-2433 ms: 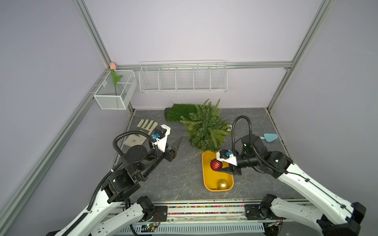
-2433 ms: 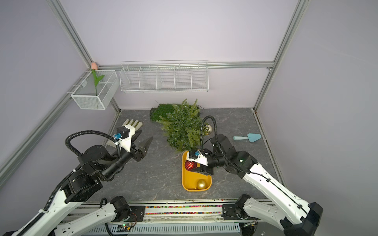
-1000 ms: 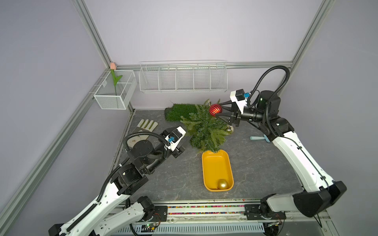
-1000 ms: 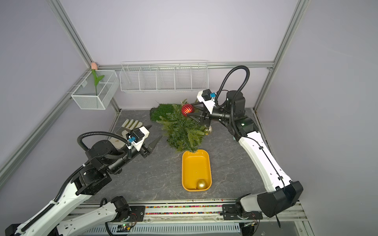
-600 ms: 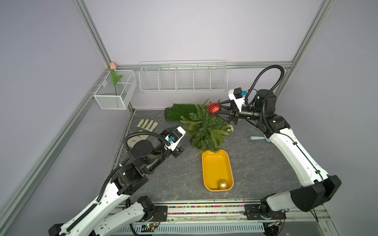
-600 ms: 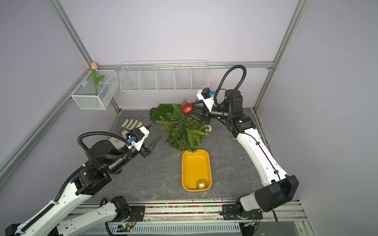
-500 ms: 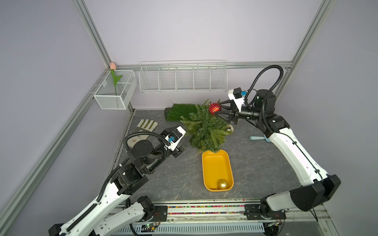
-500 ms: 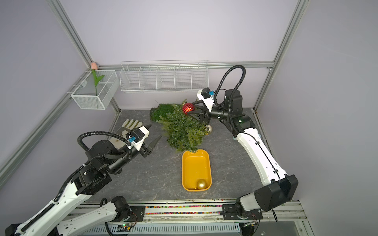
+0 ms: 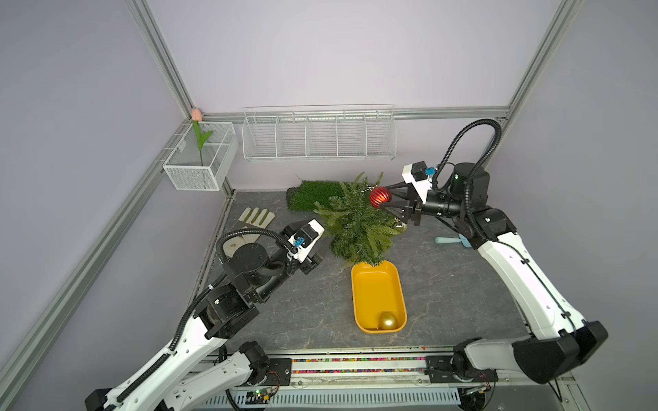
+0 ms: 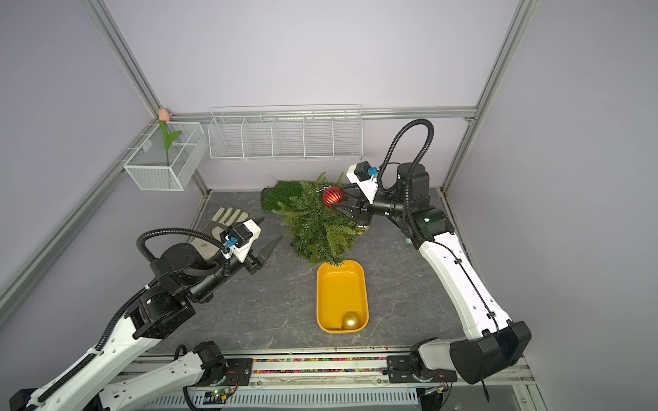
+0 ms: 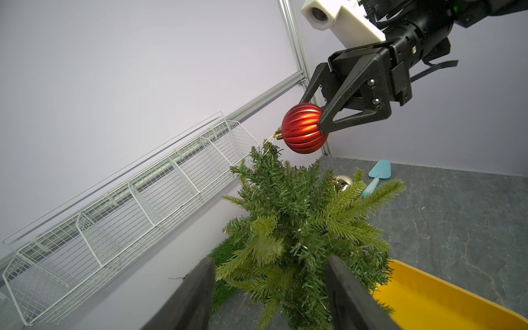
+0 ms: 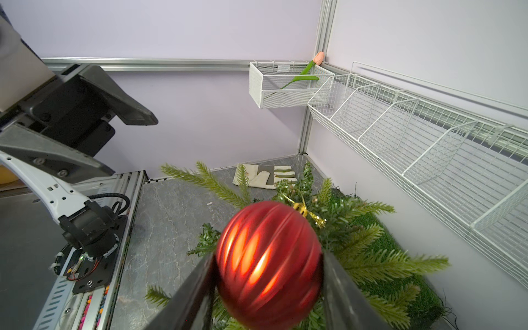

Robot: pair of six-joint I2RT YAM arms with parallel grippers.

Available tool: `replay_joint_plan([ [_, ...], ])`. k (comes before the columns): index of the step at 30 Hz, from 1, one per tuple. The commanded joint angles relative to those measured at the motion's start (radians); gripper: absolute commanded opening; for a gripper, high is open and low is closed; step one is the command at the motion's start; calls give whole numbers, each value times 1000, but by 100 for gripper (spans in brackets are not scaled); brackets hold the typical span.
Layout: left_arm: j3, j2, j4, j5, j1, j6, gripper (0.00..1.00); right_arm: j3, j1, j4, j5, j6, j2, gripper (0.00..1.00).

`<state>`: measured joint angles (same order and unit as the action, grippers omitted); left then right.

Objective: Decorate the small christmas tree with ornaments
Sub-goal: Hang an ornament on the christmas tree.

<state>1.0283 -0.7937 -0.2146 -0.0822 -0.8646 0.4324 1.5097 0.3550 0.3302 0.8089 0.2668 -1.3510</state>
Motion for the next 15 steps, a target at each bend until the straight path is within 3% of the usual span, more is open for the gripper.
replay_joint_plan([
  [1, 12, -3, 3, -11, 2, 20, 63, -25, -4, 35, 16, 33, 17, 53],
  [15, 18, -12, -1, -11, 2, 23, 63, -100, -1, 42, 58, 31, 25, 56],
])
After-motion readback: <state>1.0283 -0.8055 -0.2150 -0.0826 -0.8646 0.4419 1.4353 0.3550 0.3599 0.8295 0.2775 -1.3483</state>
